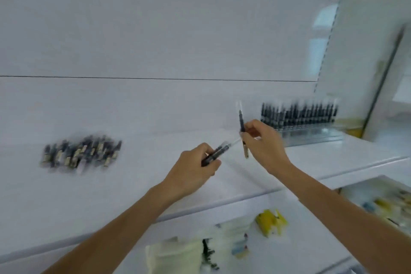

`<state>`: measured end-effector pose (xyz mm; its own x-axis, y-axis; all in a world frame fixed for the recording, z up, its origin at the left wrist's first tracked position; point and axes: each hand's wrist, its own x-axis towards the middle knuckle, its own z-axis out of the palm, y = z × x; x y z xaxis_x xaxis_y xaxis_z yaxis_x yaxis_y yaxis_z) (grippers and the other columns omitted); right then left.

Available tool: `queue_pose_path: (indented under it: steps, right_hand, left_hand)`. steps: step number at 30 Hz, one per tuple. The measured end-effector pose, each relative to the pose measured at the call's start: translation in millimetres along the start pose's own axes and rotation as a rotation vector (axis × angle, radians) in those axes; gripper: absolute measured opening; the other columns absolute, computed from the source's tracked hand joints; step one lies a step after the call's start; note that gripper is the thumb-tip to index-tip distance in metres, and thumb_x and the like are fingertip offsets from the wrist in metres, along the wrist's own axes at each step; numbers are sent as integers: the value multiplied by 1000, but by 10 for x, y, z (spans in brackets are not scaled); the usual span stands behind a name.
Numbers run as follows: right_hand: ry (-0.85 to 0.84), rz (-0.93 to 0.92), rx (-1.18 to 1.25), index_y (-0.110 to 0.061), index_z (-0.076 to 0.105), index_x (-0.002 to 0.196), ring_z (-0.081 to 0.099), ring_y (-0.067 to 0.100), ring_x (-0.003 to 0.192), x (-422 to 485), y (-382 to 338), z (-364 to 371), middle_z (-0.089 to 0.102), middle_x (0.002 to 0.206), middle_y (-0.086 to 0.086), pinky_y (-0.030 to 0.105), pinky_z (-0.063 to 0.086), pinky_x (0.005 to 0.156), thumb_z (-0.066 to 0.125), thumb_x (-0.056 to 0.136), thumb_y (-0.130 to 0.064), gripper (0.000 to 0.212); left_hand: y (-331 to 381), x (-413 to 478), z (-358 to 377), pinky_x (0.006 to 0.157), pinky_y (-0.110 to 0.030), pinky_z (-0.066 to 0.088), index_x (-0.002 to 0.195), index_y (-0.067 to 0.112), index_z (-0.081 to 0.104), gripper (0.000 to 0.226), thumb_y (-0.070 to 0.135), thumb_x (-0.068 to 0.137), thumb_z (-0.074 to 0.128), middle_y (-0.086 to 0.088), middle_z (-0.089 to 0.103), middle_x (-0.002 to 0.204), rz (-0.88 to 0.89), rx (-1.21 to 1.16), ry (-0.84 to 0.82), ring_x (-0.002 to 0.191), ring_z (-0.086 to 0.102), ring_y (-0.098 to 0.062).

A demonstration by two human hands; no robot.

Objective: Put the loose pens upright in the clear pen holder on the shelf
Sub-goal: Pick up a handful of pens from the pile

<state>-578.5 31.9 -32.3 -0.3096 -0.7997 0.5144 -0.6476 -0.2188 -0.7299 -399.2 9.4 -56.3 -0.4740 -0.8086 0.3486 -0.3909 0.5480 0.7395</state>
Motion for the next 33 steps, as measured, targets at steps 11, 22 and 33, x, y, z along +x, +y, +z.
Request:
queue_pose_path:
  steps: [11,22,33]
  right_hand:
    - [314,192,-62,-20,63,81,66,21,80,-289,1055,-1737,67,78,-2,46,55,83,68,83,-10,11]
    - [123,66,105,-41,16,146,63,22,71,504,1256,-1535,54,98,3,36,60,62,69,79,2,95]
    - [227,-175,156,-26,28,136,66,19,68,1362,1530,-1489,56,88,2,24,54,58,62,87,-5,63]
  left_hand:
    - [839,577,1451,62,-26,44,83,23,52,16,32,96,46,6,63,73,165,-94,-173,57,51,-8]
    - [702,1236,1551,45,-11,33,84,17,52,24,33,98,40,-1,61,70,145,38,-116,45,48,8]
    - [699,1615,1510,46,-12,40,76,22,60,20,28,93,52,5,66,64,1,75,43,42,49,-7]
